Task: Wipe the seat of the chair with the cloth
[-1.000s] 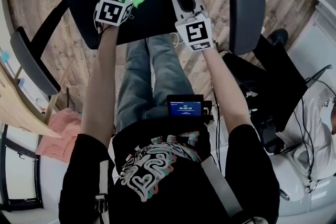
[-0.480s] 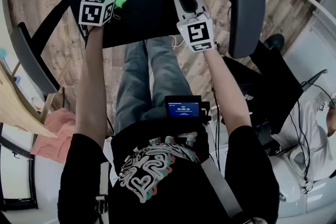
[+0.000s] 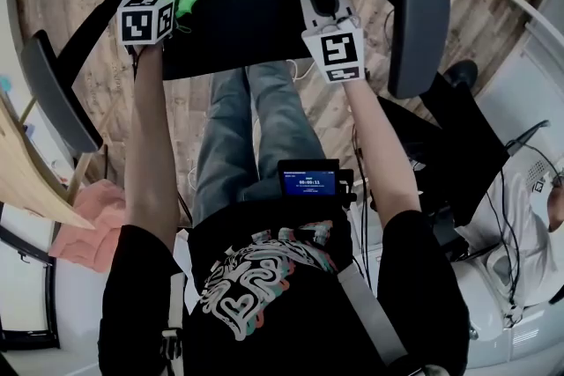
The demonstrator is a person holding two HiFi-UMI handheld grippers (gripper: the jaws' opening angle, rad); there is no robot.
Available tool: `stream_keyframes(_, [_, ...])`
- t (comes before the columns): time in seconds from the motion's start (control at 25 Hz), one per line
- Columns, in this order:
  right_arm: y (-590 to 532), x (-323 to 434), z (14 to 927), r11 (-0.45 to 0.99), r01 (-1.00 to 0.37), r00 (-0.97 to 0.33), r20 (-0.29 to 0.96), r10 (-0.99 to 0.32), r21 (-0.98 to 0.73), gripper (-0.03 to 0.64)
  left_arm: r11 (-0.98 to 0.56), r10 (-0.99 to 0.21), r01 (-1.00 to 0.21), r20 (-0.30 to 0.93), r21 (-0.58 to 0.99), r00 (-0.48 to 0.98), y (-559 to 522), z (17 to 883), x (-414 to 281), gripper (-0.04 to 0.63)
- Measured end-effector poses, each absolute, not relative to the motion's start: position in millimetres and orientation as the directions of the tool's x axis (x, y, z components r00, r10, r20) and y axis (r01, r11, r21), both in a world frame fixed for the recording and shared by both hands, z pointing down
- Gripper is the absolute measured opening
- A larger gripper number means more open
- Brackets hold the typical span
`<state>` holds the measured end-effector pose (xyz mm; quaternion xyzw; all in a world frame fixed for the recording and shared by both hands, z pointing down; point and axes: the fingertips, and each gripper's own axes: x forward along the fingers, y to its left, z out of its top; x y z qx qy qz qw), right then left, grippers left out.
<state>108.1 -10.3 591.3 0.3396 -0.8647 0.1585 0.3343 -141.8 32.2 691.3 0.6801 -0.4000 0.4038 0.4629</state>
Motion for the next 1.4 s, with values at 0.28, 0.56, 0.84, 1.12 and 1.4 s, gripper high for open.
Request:
stream_keyframes(0.28, [-10.6, 102.3, 590.4, 0.731, -0.681, -0.547, 0.695, -0.466, -0.046, 0.0, -0.204, -0.191, -0.935, 0.925, 0.29, 0.328, 32.2, 687.8, -167.1, 0.072])
stream_keyframes(0.56, [-9.3, 97.3, 590.7, 0.745, -0.665, -0.561, 0.689, -0.458, -0.046, 0.0, -0.158, -0.21, -0.951, 0.933, 0.264, 0.294, 35.0, 683.6, -192.8, 0.072])
stream_keyframes(0.84, [-8.7, 94.7, 586.9, 0.753, -0.656, -0.568, 0.691, -0.447, -0.052, 0.0, -0.144, -0.221, -0.959, 0.937, 0.242, 0.27, 33.4, 681.9, -205.8, 0.072])
stream_keyframes(1.12, [-5.9, 96.0, 592.9, 0.752, -0.658, -0.551, 0.707, -0.443, -0.042, 0.0, -0.166, -0.203, -0.957, 0.941, 0.24, 0.271, 33.6, 682.0, -203.8, 0.072])
stream_keyframes(1.4, [-6.4, 91.6, 595.5, 0.753, -0.656, -0.561, 0.698, -0.445, -0.047, 0.0, -0.143, -0.199, -0.959, 0.942, 0.243, 0.269, 33.2, 684.4, -203.7, 0.072])
